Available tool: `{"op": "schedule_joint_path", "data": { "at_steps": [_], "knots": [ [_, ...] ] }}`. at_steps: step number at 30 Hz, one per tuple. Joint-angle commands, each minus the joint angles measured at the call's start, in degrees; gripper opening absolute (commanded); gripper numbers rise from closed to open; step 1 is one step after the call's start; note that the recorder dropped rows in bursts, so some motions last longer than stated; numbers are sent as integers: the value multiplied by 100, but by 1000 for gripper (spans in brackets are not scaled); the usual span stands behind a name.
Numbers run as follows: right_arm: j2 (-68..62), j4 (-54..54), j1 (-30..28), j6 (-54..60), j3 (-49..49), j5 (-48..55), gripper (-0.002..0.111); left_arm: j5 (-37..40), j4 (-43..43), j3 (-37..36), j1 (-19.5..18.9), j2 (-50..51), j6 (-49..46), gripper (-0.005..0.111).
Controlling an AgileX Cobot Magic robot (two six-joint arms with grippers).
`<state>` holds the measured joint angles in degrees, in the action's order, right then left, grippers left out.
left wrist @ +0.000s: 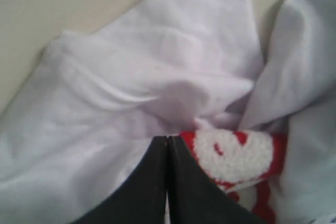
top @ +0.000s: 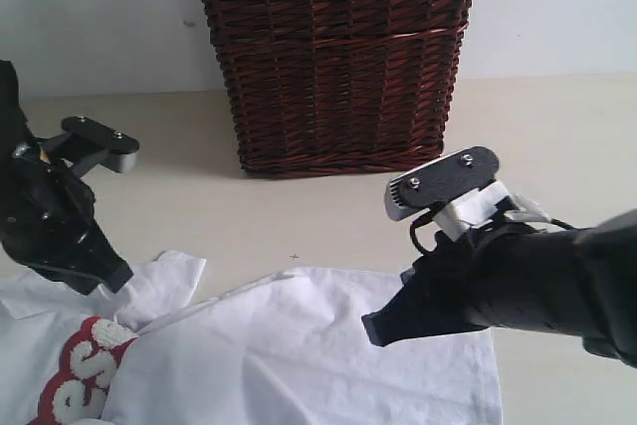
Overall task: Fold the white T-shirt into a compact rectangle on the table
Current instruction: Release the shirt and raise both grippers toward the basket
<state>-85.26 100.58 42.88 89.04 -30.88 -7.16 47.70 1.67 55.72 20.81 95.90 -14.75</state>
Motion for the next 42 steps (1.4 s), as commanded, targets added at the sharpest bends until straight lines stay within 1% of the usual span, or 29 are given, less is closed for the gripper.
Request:
{"op": "schedule_joint_path", "data": {
  "at_steps": [1, 3, 5, 8, 10, 12, 14, 17, 18, 24, 27, 34, 37, 38, 39, 40, 41, 42],
  "knots": [
    [-865, -63, -430, 205, -373, 1363, 0, -31, 1058, 391, -26, 619, -1052, 0],
    [-1088, -444, -443, 144, -446, 1577, 0, -72, 1070, 657, -26, 966, -1076, 0],
    [-1185, -677, -443, 18, -466, 1395, 0, -203, 1069, 922, -26, 1281, -1052, 0],
    [-1195, -695, -443, 18, -466, 967, 0, -418, 1069, 1217, -26, 1679, -989, 0],
    [-1195, -695, -443, 46, -466, 875, 0, -309, 971, 1402, -26, 1958, -989, 0],
    [-1195, -718, -443, 80, -466, 890, 0, 141, 584, 1670, -26, 2290, -856, 0],
    [-1195, -783, -443, 80, -482, 890, 0, 490, -39, 1923, -26, 2586, -399, 0],
    [-1195, -796, -443, 80, -504, 890, 0, 621, -866, 2229, -26, 2840, 174, 0],
    [-1195, -796, -443, 80, -504, 890, 0, 584, -935, 2309, -26, 2862, 186, 0],
    [-1195, -854, -433, 80, -504, 935, 0, 59, -1049, 2770, -39, 2878, 215, 0],
    [-1195, -942, -433, 80, -504, 968, 0, -206, -1081, 3021, -165, 2902, 364, 0],
    [-1195, -972, -433, 80, -504, 1048, 0, -11, -1081, 3683, -562, 3274, 470, 0],
    [-1195, -1084, -433, 80, -504, 1048, 0, 303, -961, 3826, -613, 3231, 194, 0],
    [-1195, -1084, -433, 80, -515, 1018, 0, 671, -493, 3873, -613, 3079, -510, 0],
    [-1195, -1084, -433, 80, -544, 912, 0, 901, -39, 3912, -613, 2988, -946, 0],
    [-1195, -1084, -433, 80, -730, 471, 0, 1161, 912, 3940, -636, 2828, -1410, 0],
    [-1195, -1073, -444, 80, -903, 202, 0, 1186, 1233, 3940, -634, 2775, -1450, 0],
    [-1195, -851, -582, 232, -1266, -119, 0, 1390, 1664, 3940, -634, 2697, -1460, 0]
  ]
}}
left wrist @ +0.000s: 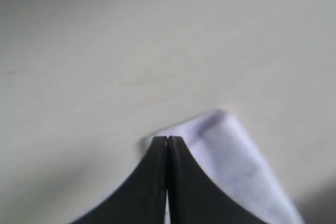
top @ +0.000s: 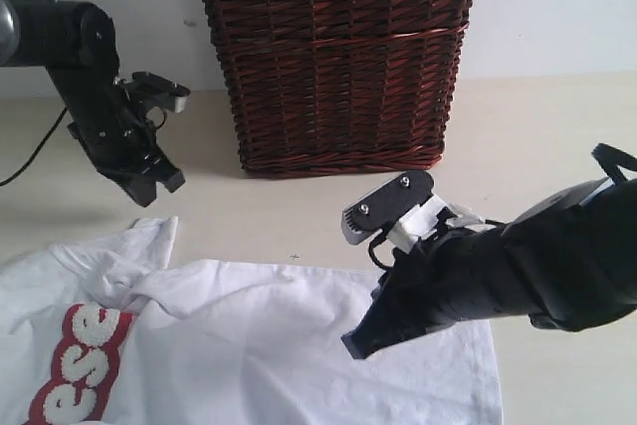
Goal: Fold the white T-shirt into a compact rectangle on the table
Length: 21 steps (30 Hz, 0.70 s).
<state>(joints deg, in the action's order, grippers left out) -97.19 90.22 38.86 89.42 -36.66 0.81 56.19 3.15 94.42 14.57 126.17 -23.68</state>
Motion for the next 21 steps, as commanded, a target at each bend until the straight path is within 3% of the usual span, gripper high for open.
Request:
{"op": "schedule_joint_path", "data": {
  "at_steps": [1, 3, 6, 8, 11, 12, 17, 21],
  "knots": [
    [-2, 510, -329, 478, -879, -733, 0, 699, 1624, 70, -10, -354, -586, 0],
    [-68, 973, -857, 1192, -1225, 409, 0, 1100, 1704, 20, -10, -467, -596, 0],
    [-364, -947, -1746, -749, -1740, 1583, 0, 781, 1704, -180, -120, -821, -575, 0],
    [-696, -2460, -2257, -2507, -2380, 2378, 0, 594, 1719, -192, -172, -917, -502, 0],
    [-1255, -7141, -2770, -7289, -4010, 4258, 0, 274, 1547, -192, -206, -981, -420, 0],
    [-1240, -8080, -2753, -8029, -4203, 4537, 0, 187, 1347, -192, -206, -955, -263, 0],
    [-811, -8259, -2395, -8095, -4087, 5315, 0, 392, 1203, -274, -168, -826, -170, 0],
    [-310, -8229, -1552, -7907, -3229, 5587, 0, 78, 1101, -827, -133, -826, -242, 0]
  ]
}}
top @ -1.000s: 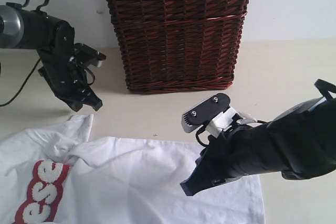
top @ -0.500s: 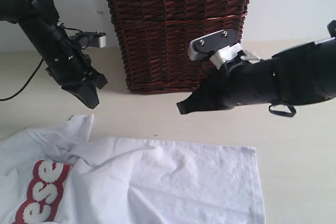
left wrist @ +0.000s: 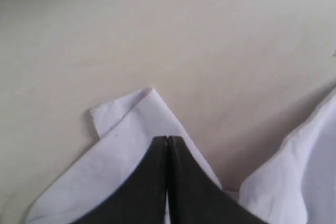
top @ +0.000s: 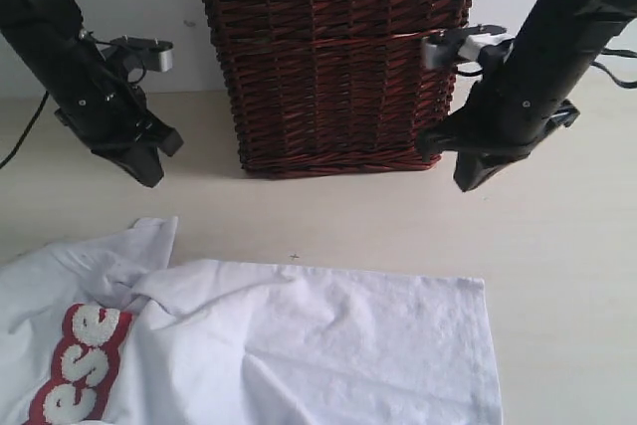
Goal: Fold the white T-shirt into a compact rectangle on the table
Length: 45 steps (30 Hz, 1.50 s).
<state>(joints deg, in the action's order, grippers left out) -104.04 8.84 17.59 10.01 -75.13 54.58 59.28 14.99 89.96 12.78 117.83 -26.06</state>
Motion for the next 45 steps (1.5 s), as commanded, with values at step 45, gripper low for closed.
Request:
{"op": "schedule_joint_path", "data": {
  "at_steps": [45],
  "knots": [
    [-1218, -760, -396, -1101, 972, -1953, 0, -869, -2703, 372, 307, 1521, 2172, 0]
  ]
}}
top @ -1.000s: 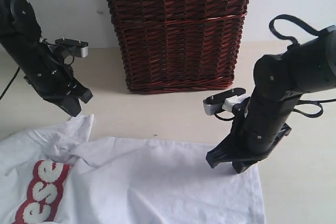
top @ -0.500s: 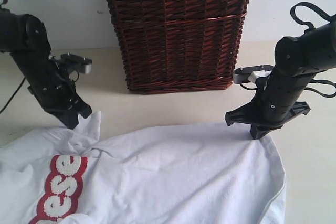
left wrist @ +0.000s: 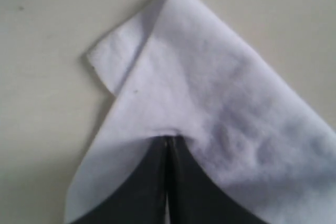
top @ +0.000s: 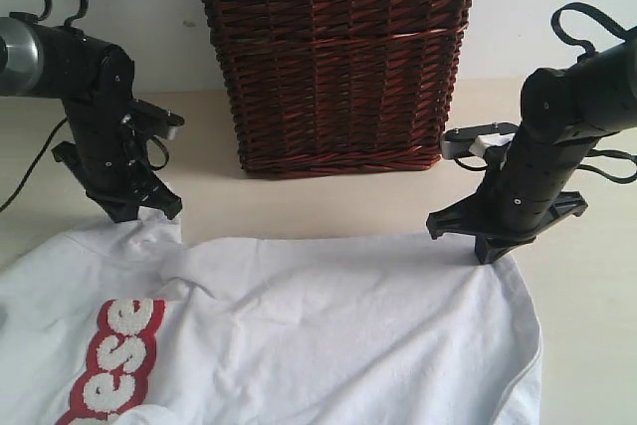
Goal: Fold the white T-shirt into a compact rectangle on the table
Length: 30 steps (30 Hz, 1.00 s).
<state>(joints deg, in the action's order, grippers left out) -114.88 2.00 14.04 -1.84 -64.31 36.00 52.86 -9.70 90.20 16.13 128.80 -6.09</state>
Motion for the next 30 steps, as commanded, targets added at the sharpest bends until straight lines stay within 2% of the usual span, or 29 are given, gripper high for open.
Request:
{"op": "schedule_joint_path", "data": {
  "at_steps": [1, 8, 12, 17, 22, 27, 30],
  "knots": [
    [-134, -76, -41, 127, -157, -95, 0, -227, -234, 503, -29, 512, 175, 0],
    [-134, -299, -41, 184, -428, -65, 0, 77, -442, 1657, -40, 1077, 185, 0],
    [-134, -585, -65, 99, -577, -21, 0, 480, -490, 2151, -263, 1318, 348, 0],
    [-122, -779, -119, -181, -696, 313, 0, 659, -452, 2239, -647, 1362, 569, 0],
    [-44, 368, 92, 1076, -583, 1159, 0, 467, 72, 2239, -806, 1139, 609, 0],
    [95, 446, 315, 1161, -21, 815, 0, 425, 527, 2239, -806, 619, 561, 0],
    [85, 15, 325, 687, 193, 707, 0, 674, 527, 2204, -806, 325, 485, 0]
  ]
}}
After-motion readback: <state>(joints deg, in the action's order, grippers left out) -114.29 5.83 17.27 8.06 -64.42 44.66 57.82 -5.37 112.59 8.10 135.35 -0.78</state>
